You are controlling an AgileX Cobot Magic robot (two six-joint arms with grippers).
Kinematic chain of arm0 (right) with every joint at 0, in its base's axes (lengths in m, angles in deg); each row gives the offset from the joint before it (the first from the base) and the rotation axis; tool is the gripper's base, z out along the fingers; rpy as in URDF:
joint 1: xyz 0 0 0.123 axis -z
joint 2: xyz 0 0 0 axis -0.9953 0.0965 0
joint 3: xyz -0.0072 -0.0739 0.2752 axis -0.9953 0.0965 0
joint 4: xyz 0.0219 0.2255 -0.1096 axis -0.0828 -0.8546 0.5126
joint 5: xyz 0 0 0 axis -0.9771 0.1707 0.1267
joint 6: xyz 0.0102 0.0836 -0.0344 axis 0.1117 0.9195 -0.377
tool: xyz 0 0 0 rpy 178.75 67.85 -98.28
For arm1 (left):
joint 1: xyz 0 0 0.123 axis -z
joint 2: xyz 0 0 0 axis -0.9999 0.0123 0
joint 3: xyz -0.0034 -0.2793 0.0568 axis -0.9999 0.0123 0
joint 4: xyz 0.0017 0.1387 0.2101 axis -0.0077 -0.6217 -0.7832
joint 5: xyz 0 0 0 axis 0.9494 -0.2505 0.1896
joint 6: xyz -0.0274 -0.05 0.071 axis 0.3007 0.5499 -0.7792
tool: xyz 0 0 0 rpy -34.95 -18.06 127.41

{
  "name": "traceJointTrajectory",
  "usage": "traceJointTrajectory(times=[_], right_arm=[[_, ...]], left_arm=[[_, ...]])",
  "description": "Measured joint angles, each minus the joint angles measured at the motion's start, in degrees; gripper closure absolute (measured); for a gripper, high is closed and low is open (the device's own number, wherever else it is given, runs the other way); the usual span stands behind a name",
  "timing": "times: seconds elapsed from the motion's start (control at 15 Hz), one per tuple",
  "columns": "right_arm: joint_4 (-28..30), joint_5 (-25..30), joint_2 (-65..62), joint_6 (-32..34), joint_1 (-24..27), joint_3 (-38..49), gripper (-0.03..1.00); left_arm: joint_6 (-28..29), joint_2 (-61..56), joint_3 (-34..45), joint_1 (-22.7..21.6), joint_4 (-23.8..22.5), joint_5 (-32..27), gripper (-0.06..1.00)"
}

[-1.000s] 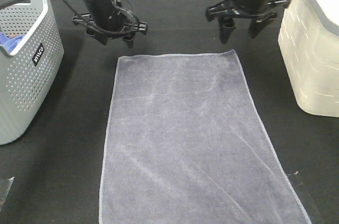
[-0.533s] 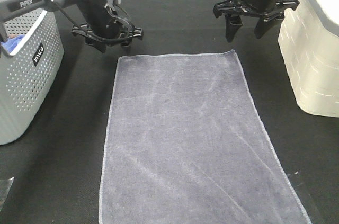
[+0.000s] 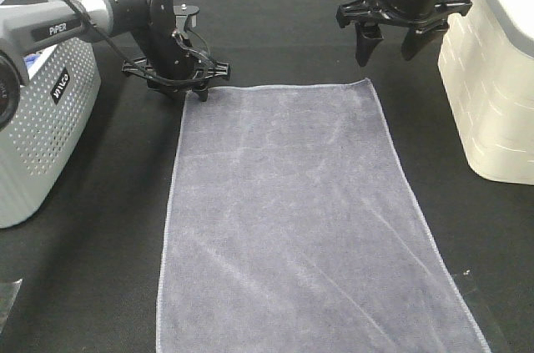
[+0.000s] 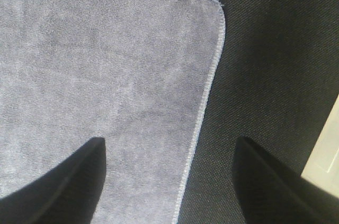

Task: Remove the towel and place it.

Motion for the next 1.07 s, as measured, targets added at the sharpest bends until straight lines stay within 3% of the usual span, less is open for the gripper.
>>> traceJointTrajectory(times=[0.2, 0.33, 0.4, 0.73, 0.87, 1.07], right_arm=[[0.0, 0.0, 0.0, 0.0, 0.0, 0.0, 0.32], [0.0, 0.0, 0.0, 0.0, 0.0, 0.0, 0.32], [0.0, 0.0, 0.0, 0.0, 0.0, 0.0, 0.32], [-0.23, -4.13, 0.0, 0.0, 0.0, 0.0, 0.32], [-0.92, -10.66, 1.78, 0.0, 0.06, 0.0, 0.32], [-0.92, -13.98, 4.58, 0.0, 0.17, 0.0, 0.32]], left_arm=[[0.0, 0.06, 0.0, 0.0, 0.34, 1.15, 0.63], [-1.15, 0.06, 0.0, 0.0, 0.4, 1.2, 0.88], [-1.6, 0.06, 0.0, 0.0, 0.4, 1.38, 0.94], [-2.81, -0.52, 0.0, 0.0, 0.4, 1.49, 0.94], [-3.15, -0.8, -0.23, 0.0, 0.0, 1.49, 0.94], [-3.15, -0.8, -0.23, 0.0, -0.11, 1.49, 0.94]])
